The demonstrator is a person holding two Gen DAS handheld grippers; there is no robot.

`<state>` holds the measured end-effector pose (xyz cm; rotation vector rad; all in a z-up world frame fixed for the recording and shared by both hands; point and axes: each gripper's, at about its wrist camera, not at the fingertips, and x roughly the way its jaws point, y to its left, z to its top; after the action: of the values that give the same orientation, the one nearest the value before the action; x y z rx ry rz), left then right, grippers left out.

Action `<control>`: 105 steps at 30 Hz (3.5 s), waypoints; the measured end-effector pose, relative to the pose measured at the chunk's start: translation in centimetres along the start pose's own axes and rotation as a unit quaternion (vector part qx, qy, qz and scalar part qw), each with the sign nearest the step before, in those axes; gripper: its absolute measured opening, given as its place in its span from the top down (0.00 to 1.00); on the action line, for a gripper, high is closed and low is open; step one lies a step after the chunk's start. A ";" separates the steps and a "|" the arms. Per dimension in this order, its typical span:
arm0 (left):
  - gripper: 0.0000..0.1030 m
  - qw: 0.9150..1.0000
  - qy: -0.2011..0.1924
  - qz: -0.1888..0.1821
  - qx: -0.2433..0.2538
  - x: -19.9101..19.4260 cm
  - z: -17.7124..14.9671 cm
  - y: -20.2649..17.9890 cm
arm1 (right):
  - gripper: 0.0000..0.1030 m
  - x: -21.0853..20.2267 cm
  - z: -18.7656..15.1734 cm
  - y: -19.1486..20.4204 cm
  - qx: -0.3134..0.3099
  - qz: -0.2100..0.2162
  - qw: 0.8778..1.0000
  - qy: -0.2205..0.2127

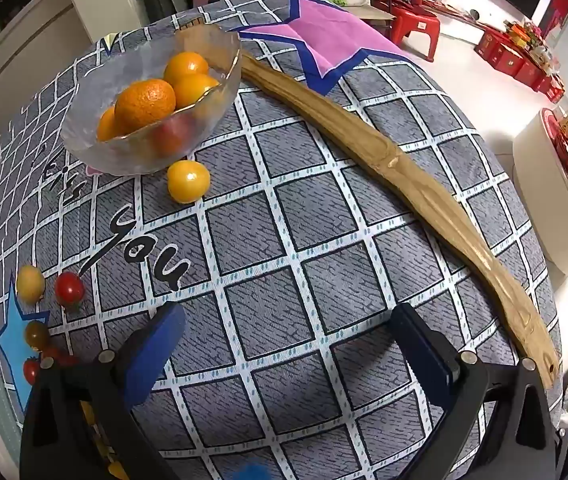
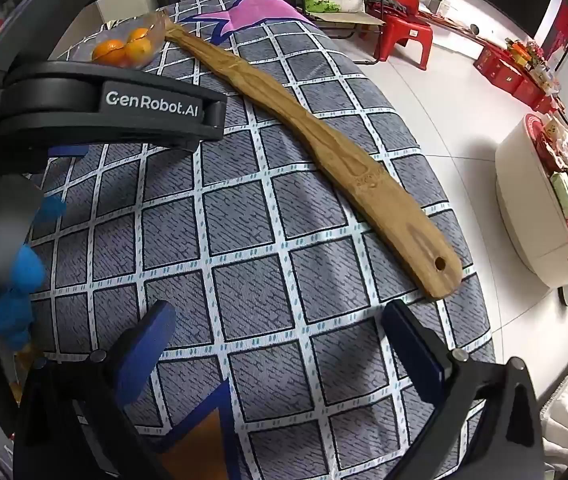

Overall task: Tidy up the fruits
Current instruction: 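Move both tools over the scattered tomatoes near the cream tray, then grasp a yellow cherry tomato with the left gripper while the right gripper grasps a golden tomato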

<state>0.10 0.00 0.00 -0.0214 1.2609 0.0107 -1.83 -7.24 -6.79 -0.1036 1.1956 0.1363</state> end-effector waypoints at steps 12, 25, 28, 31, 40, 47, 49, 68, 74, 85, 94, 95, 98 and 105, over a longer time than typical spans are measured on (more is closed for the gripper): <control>0.00 0.995 -0.077 -0.052 -0.039 -6.5 -3.3 5.9 | 0.00 1.3 0.6 0.5 -0.008 0.002 1.000 0.029; 0.00 0.997 0.055 0.005 -0.047 -8.8 -16.6 14.4 | 0.01 -3.2 -2.5 6.8 -0.039 0.044 0.996 0.060; 0.00 0.996 0.080 0.005 -0.037 -8.3 -19.9 15.2 | 0.01 -3.7 -3.6 8.5 -0.032 0.066 0.993 0.095; 0.00 0.995 0.097 -0.009 -0.030 -8.2 -22.6 15.8 | 0.01 -4.1 -4.9 10.1 -0.041 0.062 0.991 0.110; 0.00 0.995 0.095 -0.009 -0.001 -8.6 -30.3 19.7 | 0.01 -5.6 -5.4 15.1 -0.076 0.049 0.989 0.121; 0.00 0.992 0.120 -0.015 -0.034 -10.3 -28.6 29.9 | 0.01 -6.9 -4.7 16.2 -0.100 0.032 0.987 0.118; 0.00 0.992 0.121 -0.023 -0.039 -11.2 -28.4 32.2 | 0.01 -7.2 -4.7 15.7 -0.102 0.029 0.987 0.120; 0.00 0.989 0.144 -0.027 -0.029 -13.3 -25.5 41.1 | 0.01 -6.1 -5.0 14.3 -0.038 0.028 0.984 0.173; 0.00 0.989 0.143 -0.017 -0.029 -10.2 -24.5 44.6 | 0.01 -6.0 -4.6 14.3 -0.041 0.030 0.983 0.174; 0.00 0.990 0.138 0.002 -0.035 -13.5 -26.6 37.8 | 0.01 -5.4 -3.6 14.9 -0.051 0.034 0.983 0.171; 0.00 0.991 0.132 0.002 -0.033 -11.0 -24.8 39.4 | 0.01 -4.3 -3.5 14.5 -0.045 0.037 0.983 0.172; 0.00 0.991 0.131 0.001 -0.033 -10.4 -24.5 39.6 | 0.01 -4.1 -3.6 14.4 -0.044 0.037 0.983 0.172; 0.00 0.991 0.130 -0.001 -0.035 -8.7 -23.9 39.6 | 0.01 -3.4 -3.9 14.3 -0.043 0.039 0.983 0.174; 0.00 0.992 0.122 0.004 -0.038 -5.4 -22.5 39.3 | 0.01 -1.8 -5.0 13.9 -0.047 0.042 0.984 0.165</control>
<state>-23.73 38.82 -2.15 -0.0855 1.5038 0.0639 -9.34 5.63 -7.10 -0.1636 1.5250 0.2581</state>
